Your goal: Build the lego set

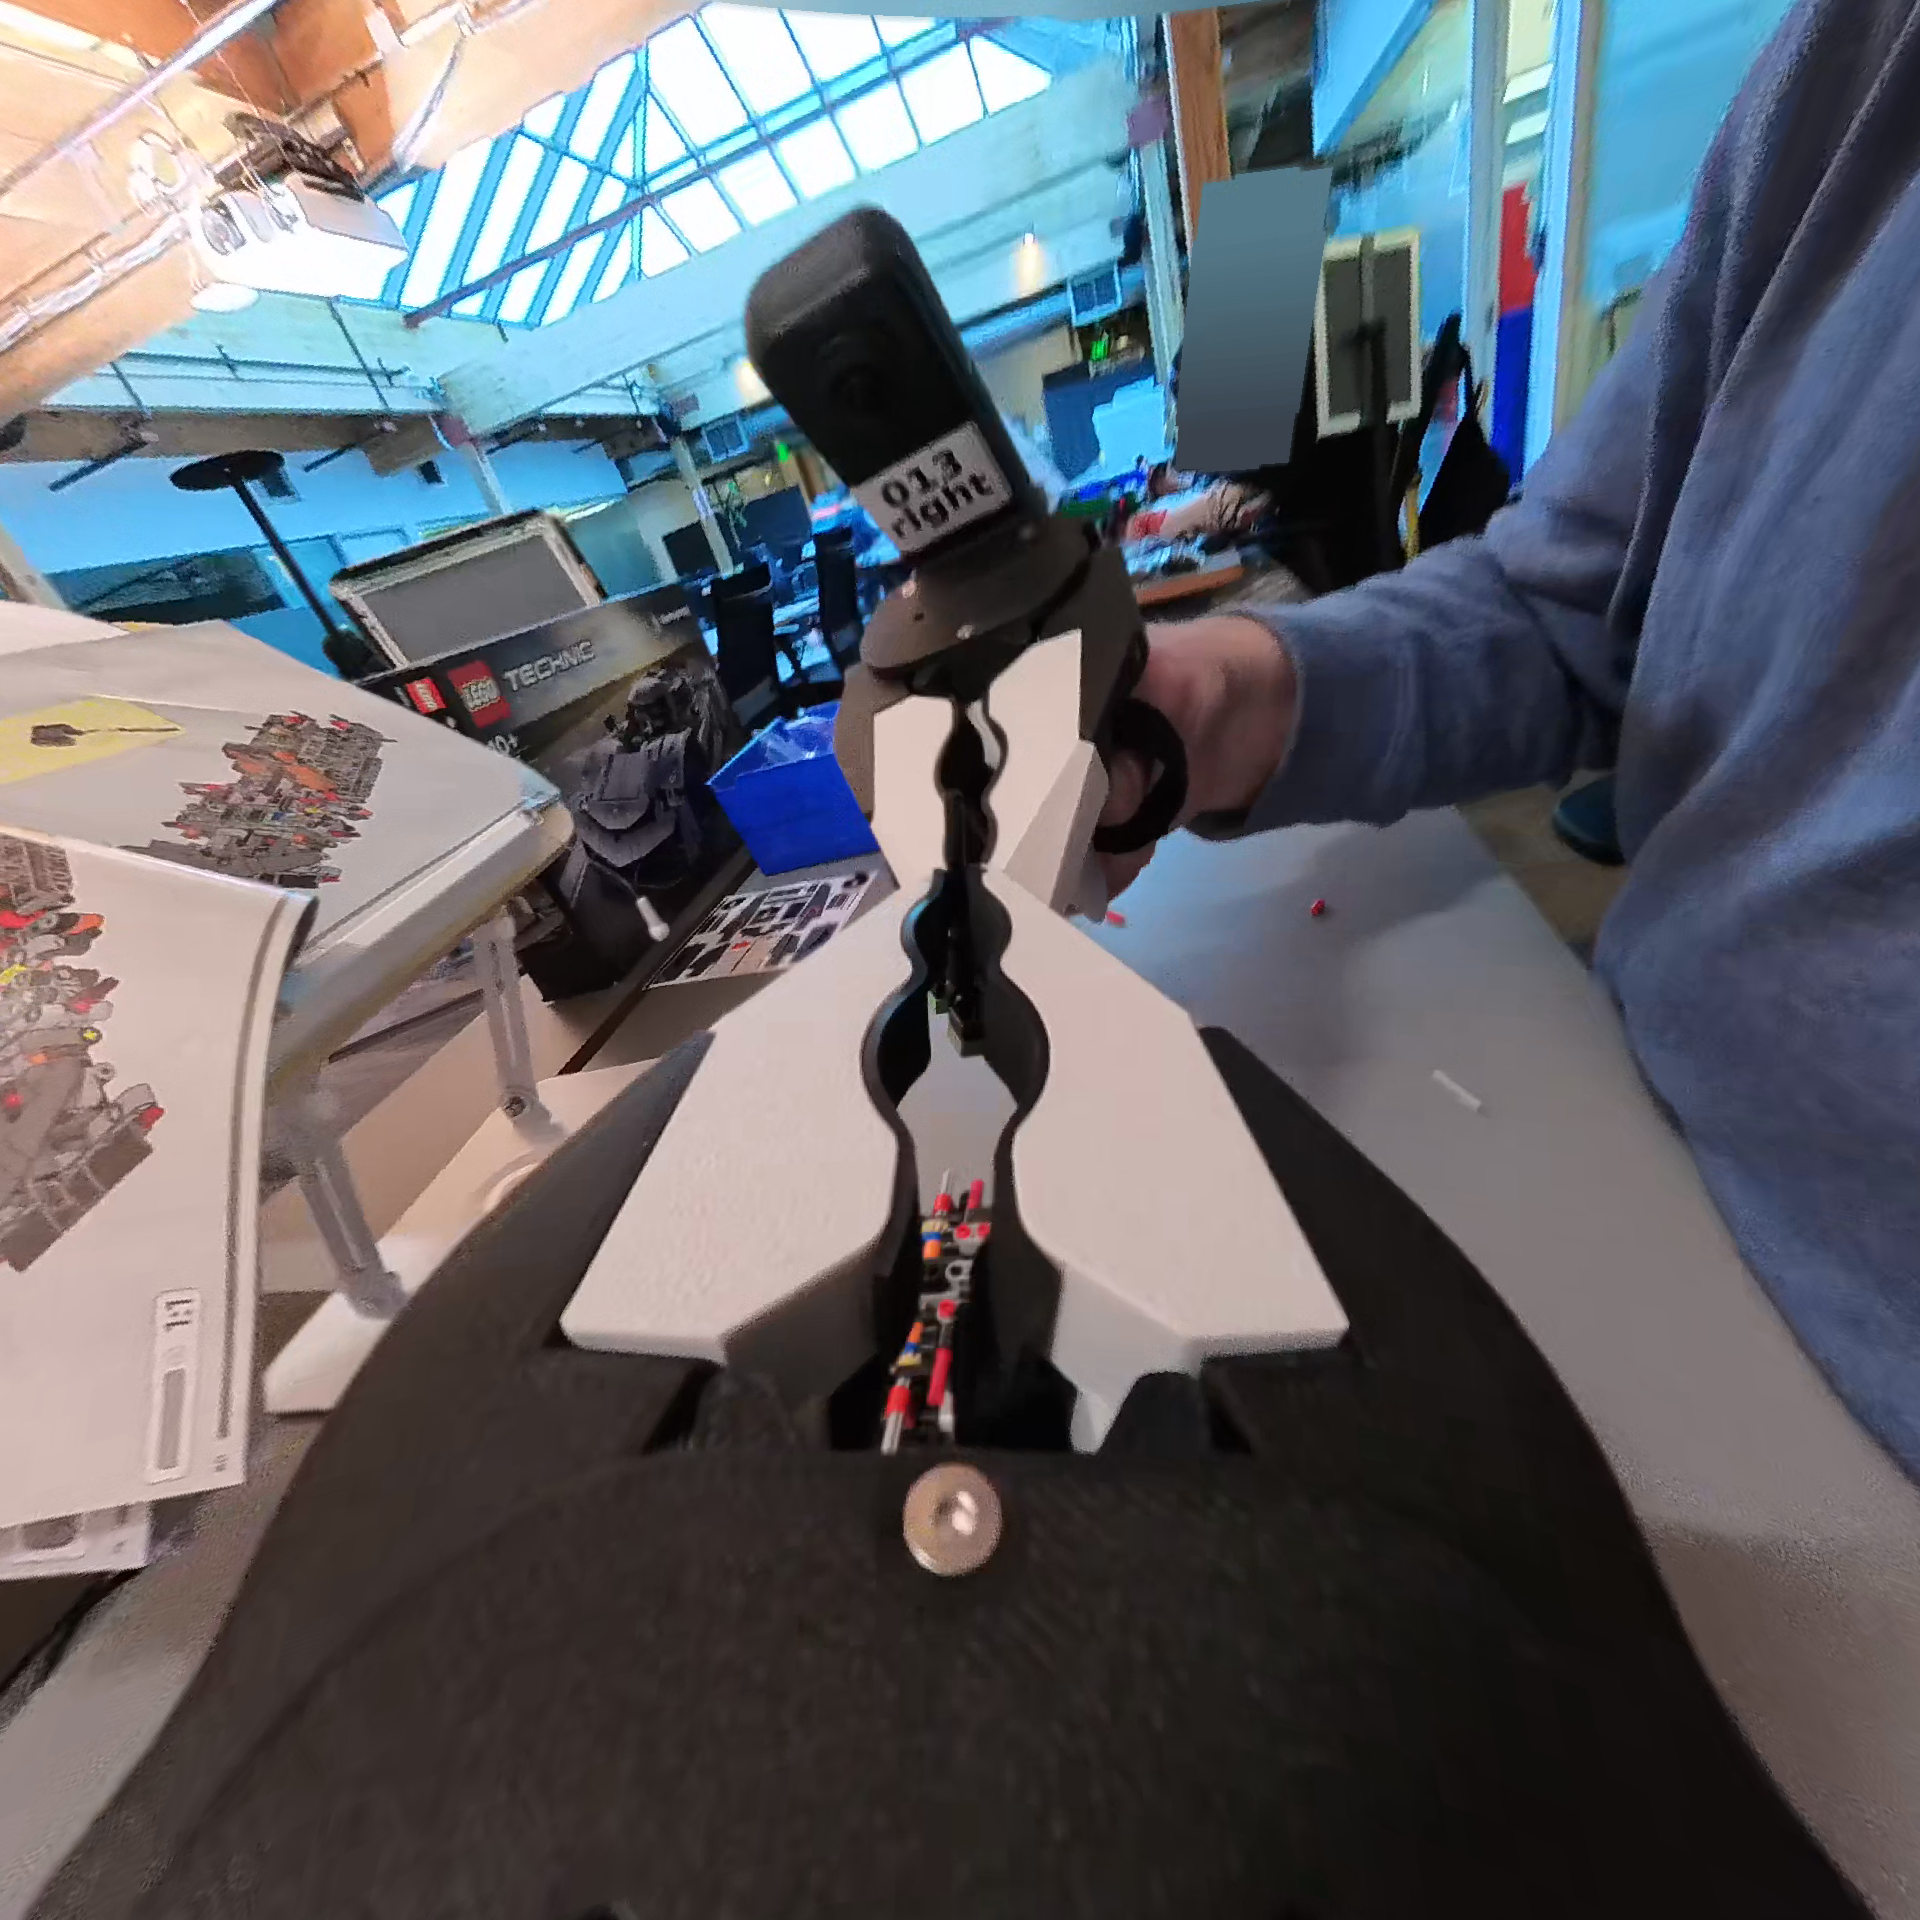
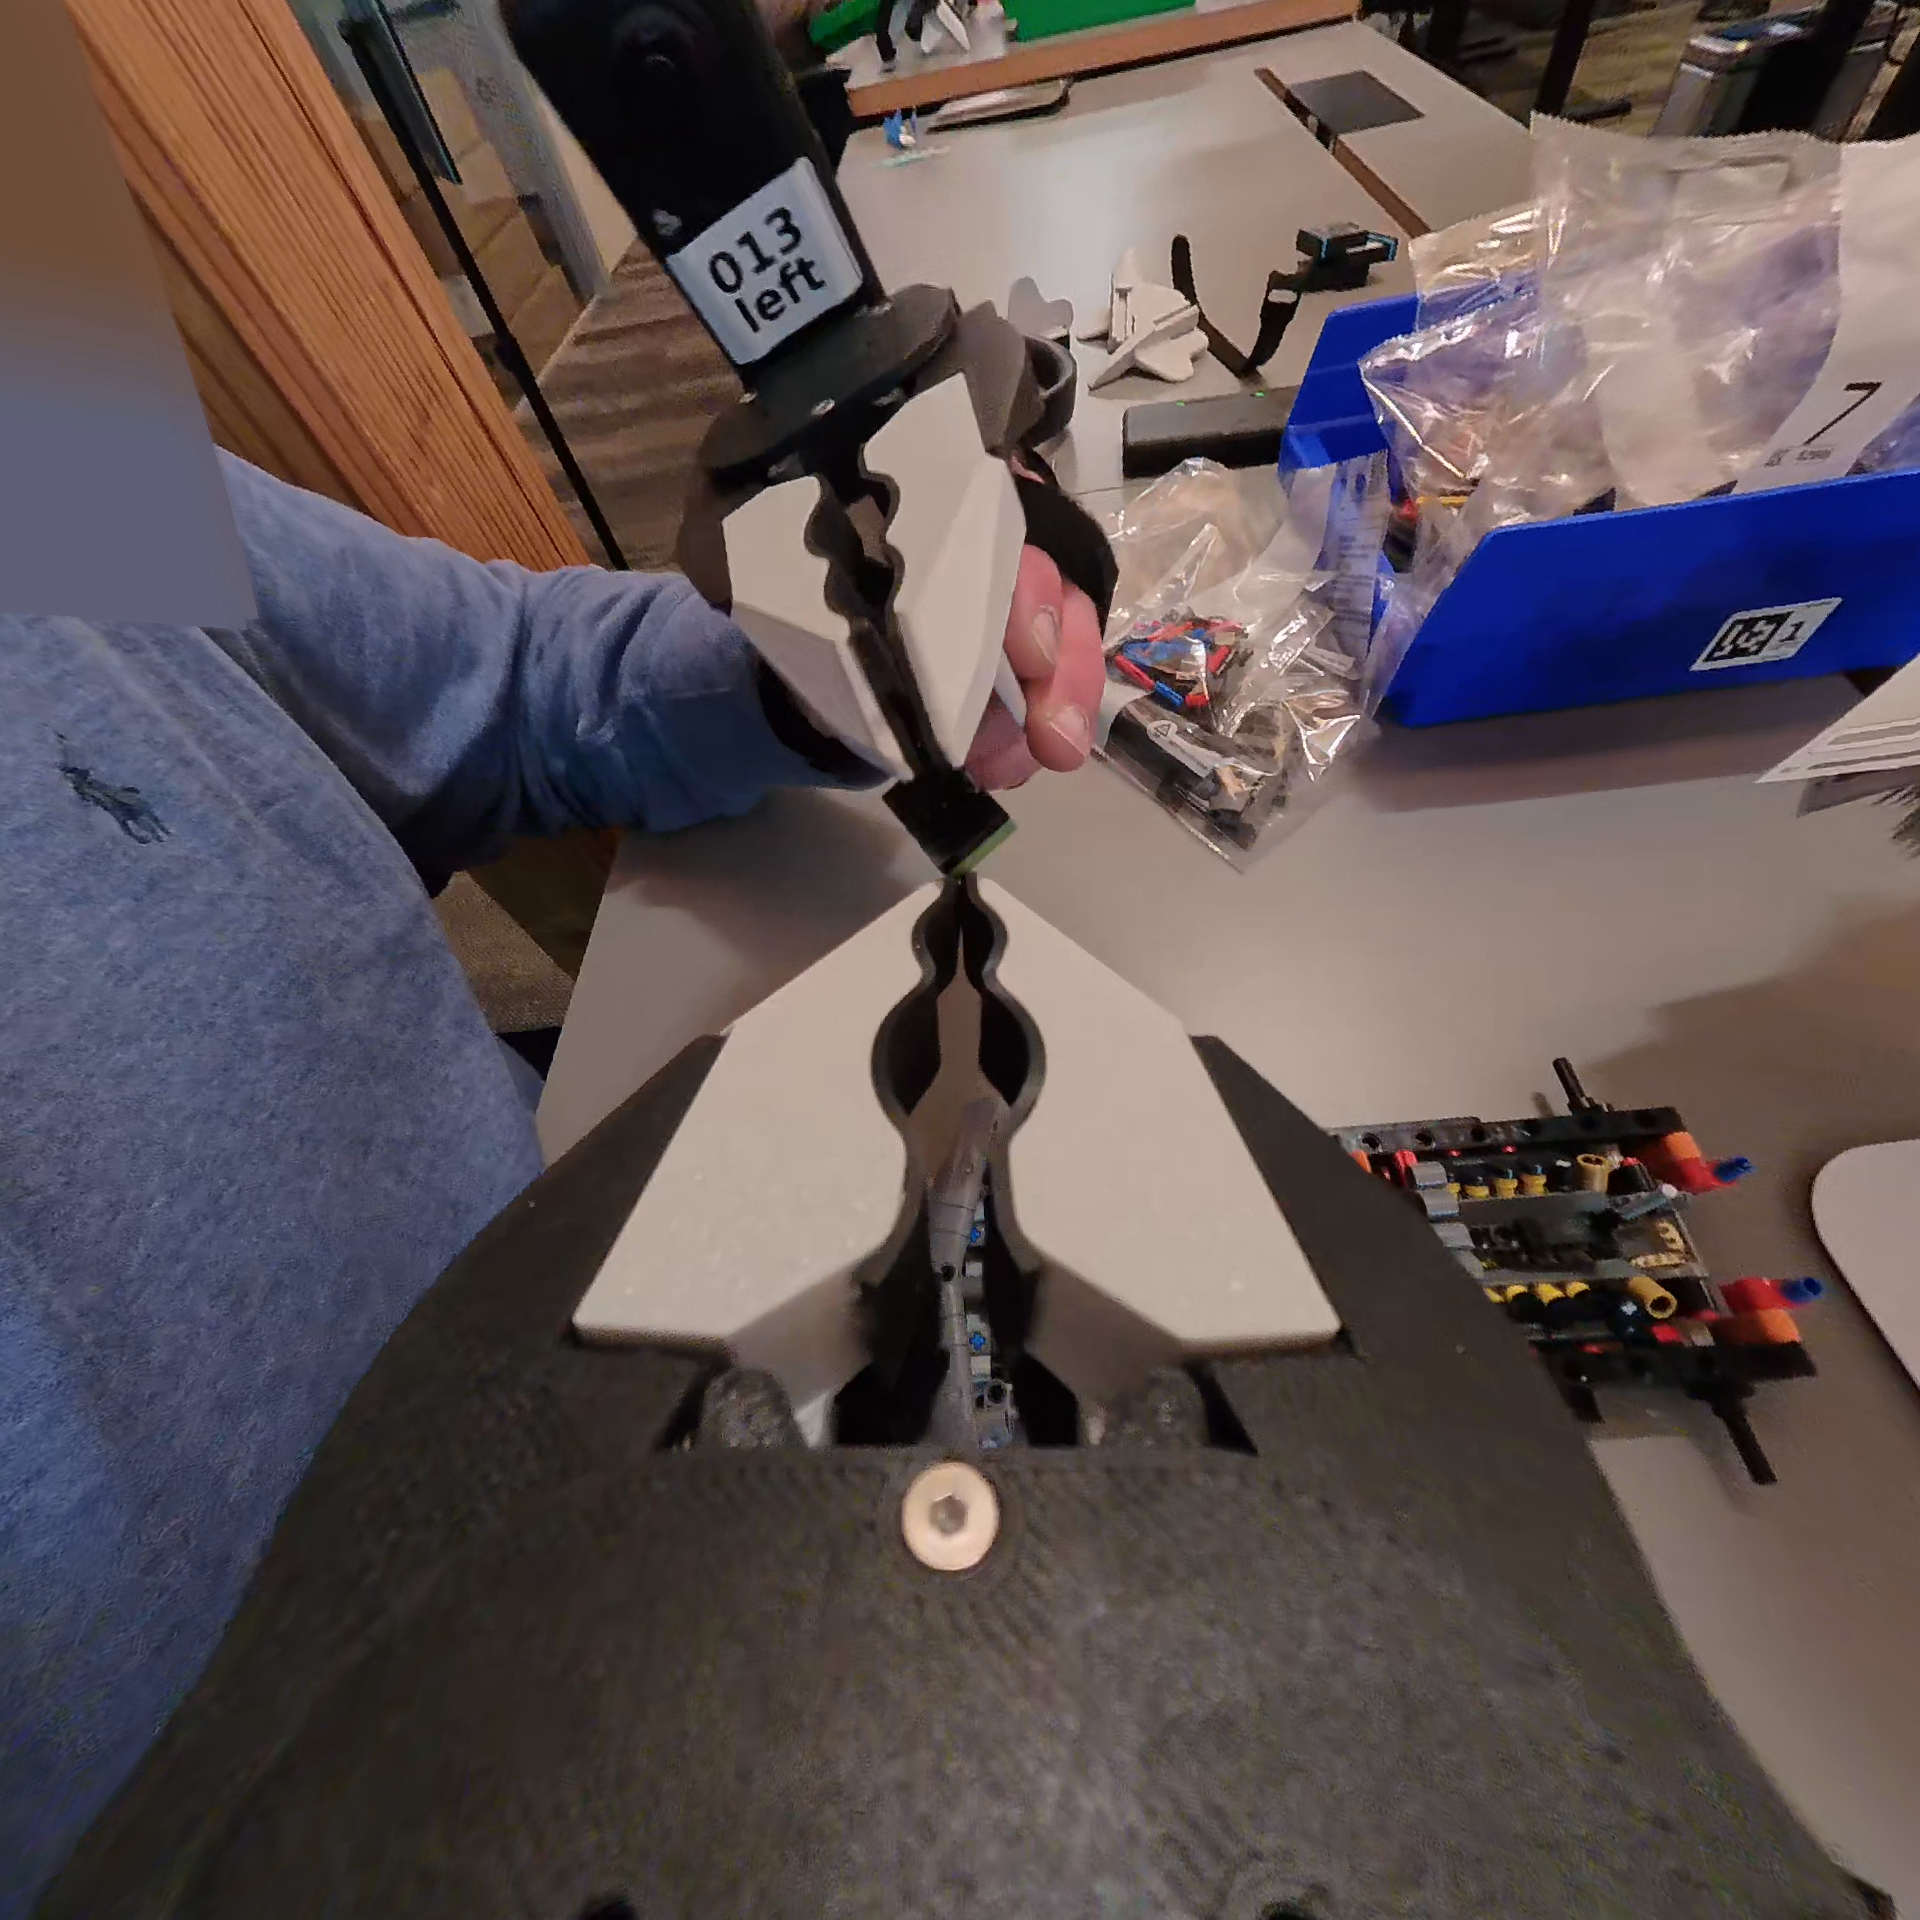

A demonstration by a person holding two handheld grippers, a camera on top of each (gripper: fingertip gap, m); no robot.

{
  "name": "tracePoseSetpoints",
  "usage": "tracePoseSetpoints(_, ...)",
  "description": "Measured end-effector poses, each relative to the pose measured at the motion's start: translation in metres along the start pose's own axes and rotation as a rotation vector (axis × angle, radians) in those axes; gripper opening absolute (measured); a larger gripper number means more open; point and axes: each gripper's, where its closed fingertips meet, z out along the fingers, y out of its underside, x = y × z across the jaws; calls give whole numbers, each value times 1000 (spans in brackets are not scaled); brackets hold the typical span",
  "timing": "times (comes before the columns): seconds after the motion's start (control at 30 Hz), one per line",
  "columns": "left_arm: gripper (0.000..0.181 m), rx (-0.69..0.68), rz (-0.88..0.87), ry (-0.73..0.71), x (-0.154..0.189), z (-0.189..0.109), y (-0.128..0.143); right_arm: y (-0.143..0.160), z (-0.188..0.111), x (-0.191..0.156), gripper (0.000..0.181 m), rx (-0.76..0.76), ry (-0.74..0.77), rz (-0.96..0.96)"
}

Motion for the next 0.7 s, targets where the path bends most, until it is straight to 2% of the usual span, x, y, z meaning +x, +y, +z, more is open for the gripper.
tracePoseSetpoints(0.1,0,55,-69,21,-2,-3,-6,-4,-1,-1,0,37,-1,-1)
tracePoseSetpoints(0.23,0,68,-70,9,-4,-3,-8,-5,-2,-1,3,33,11,-4)
tracePoseSetpoints(0.3,0,19,11,-31,-6,-1,-3,-6,-5,-2,11,38,-1,22)
tracePoseSetpoints(0.57,0,-108,318,-137,0,5,0,-11,-12,2,15,93,-33,168)
tracePoseSetpoints(0.7,0,-135,416,-157,7,9,-1,-8,-9,1,21,82,-56,227)
